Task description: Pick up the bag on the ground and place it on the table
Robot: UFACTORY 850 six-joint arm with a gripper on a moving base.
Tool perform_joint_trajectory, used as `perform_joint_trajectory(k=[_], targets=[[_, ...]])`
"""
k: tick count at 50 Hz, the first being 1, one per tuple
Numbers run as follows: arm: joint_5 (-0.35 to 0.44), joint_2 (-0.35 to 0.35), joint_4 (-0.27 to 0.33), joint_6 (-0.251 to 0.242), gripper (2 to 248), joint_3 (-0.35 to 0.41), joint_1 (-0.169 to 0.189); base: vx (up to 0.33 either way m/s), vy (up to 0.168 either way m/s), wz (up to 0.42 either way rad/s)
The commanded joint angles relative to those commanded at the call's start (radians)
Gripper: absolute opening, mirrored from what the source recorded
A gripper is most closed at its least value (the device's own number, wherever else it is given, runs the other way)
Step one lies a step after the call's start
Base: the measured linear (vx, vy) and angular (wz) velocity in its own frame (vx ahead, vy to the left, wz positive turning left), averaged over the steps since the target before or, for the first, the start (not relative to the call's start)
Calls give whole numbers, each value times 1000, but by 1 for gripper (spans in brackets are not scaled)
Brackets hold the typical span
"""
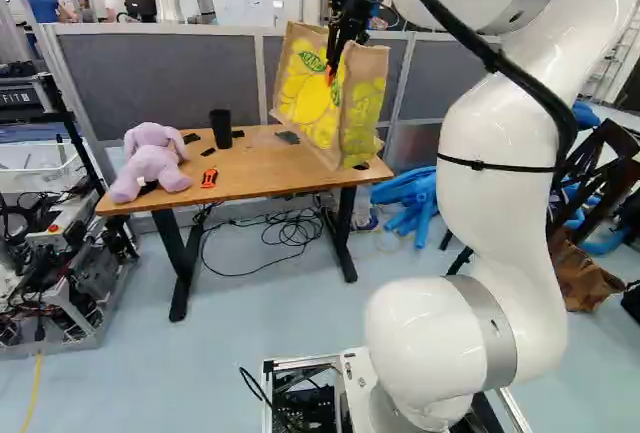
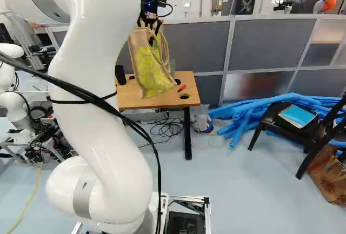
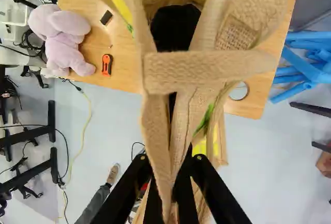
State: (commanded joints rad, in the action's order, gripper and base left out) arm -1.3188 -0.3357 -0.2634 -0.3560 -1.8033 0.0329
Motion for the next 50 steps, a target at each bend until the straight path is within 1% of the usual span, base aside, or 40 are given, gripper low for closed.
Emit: perform_joint_trajectory(k=[50], targets=[[0,0,0,0,23,0,0,58,55,-13]])
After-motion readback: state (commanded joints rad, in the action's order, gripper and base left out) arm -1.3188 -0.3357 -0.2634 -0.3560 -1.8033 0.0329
